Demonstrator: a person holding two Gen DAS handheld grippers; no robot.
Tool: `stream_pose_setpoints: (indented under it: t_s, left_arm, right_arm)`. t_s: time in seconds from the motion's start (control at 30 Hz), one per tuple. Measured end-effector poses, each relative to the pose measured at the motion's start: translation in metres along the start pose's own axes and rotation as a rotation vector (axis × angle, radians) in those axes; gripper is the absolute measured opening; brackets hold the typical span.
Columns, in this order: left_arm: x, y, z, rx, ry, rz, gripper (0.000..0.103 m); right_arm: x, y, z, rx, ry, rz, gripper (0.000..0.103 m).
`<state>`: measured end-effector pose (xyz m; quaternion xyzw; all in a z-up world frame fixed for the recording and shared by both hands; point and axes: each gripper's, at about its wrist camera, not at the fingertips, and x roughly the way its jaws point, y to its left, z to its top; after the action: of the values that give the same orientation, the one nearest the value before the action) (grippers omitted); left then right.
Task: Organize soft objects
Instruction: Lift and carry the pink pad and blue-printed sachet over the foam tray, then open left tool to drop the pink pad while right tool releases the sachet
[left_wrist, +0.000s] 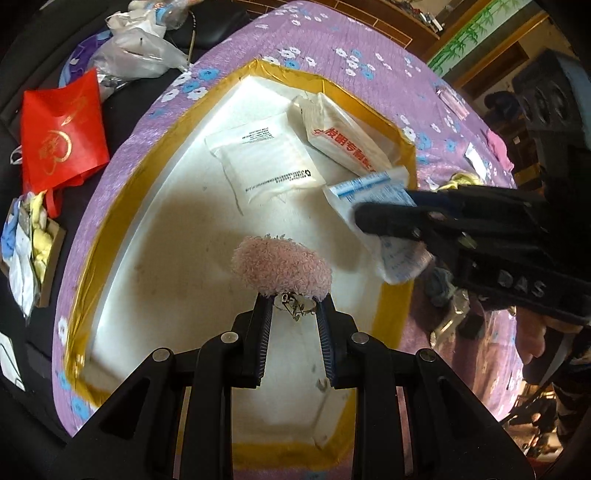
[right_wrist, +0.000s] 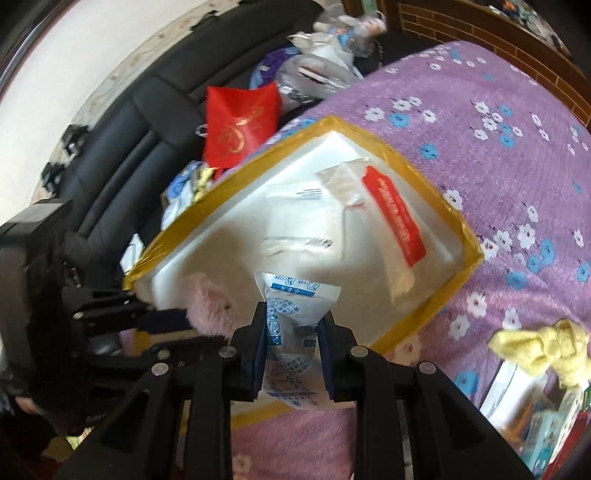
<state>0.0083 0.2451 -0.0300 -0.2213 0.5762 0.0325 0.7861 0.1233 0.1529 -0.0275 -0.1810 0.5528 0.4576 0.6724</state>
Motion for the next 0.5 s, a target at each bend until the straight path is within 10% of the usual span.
stream_pose_setpoints:
  t_s: [0.5]
  left_arm:
    - [0.027,-0.013,0.037,0.056,0.004,-0.064,0.026]
  right_arm:
    - [0.017,-0.022,0.023,0.075,-0.054,-0.057,0.027]
